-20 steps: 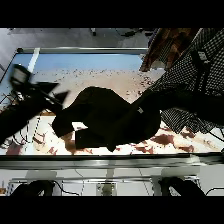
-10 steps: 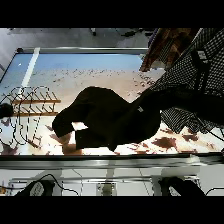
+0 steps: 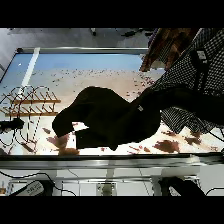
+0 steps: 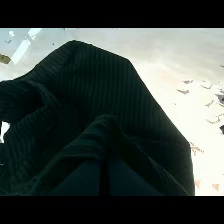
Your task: Fold the clothes and pants, and hang the long-sleeved shirts on hangers.
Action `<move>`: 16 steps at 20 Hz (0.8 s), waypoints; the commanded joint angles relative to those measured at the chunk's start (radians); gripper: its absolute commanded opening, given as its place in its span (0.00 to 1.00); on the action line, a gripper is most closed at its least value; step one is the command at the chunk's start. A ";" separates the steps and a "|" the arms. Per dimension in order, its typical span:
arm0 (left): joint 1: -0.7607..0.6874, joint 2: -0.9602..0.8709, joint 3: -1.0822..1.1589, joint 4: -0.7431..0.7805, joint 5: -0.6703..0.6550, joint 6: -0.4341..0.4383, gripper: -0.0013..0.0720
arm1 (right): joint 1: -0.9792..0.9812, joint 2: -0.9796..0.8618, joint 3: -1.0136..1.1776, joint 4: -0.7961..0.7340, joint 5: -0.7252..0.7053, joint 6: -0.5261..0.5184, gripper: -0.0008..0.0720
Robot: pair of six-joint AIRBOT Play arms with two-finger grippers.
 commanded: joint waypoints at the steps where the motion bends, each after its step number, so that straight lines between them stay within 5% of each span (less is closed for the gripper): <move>1: -0.055 -0.034 0.000 -0.003 -0.027 0.043 0.76 | 0.001 0.000 -0.029 -0.001 0.010 -0.002 0.05; 6: -0.110 -0.033 0.000 -0.003 -0.053 0.043 0.72 | 0.001 0.000 -0.040 -0.002 0.023 -0.002 0.05; 9: -0.119 -0.036 0.000 -0.003 -0.066 0.042 0.08 | 0.001 0.000 -0.040 -0.002 0.022 -0.002 0.05; 16: -0.118 0.193 0.002 0.009 -0.057 0.016 0.07 | 0.001 0.000 -0.040 -0.001 0.028 -0.001 0.05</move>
